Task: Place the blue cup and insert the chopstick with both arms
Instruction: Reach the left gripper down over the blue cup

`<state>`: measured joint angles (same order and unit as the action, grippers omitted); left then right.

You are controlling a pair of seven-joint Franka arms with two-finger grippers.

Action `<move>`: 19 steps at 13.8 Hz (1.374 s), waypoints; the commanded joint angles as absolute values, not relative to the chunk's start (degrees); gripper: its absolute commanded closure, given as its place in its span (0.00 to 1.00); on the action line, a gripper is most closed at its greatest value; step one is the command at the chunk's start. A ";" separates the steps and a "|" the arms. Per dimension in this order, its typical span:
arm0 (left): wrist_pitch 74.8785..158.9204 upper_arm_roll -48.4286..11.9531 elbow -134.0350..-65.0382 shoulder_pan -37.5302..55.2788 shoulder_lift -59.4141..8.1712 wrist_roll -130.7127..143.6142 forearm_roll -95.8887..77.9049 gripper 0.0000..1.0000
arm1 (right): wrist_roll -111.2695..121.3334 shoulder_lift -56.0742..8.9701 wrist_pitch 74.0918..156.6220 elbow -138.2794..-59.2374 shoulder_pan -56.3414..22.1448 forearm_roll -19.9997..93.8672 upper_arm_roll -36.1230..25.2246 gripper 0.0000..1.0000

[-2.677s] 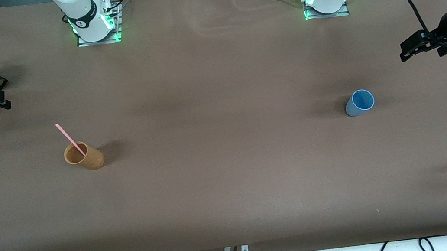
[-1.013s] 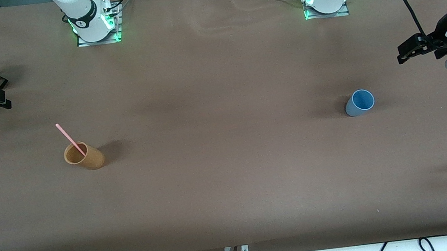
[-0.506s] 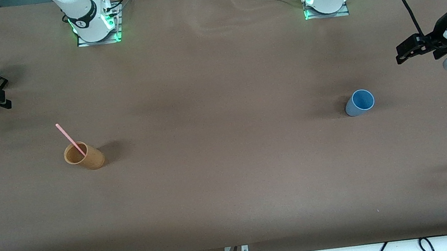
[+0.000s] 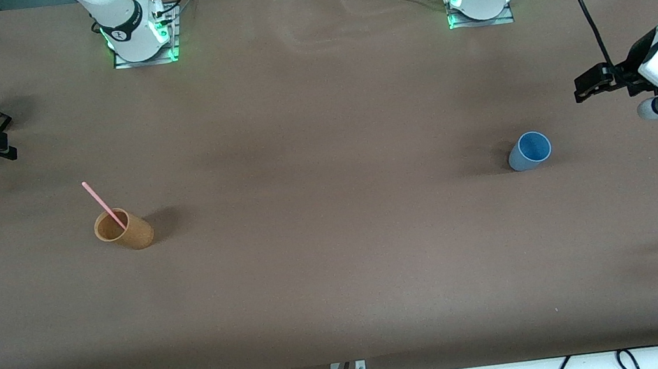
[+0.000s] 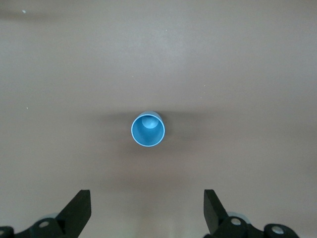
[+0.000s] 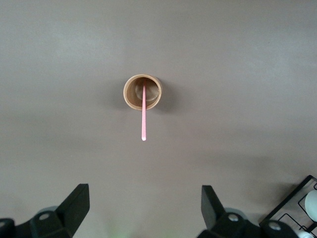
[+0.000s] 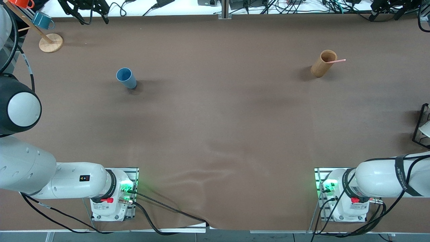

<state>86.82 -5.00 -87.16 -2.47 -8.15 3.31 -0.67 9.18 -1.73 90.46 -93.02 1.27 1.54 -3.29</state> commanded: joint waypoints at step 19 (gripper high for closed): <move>127.59 -4.39 -119.87 -9.75 -12.74 -6.68 5.71 0.00 | 9.58 -0.88 90.09 -93.78 1.67 1.76 -2.90 0.00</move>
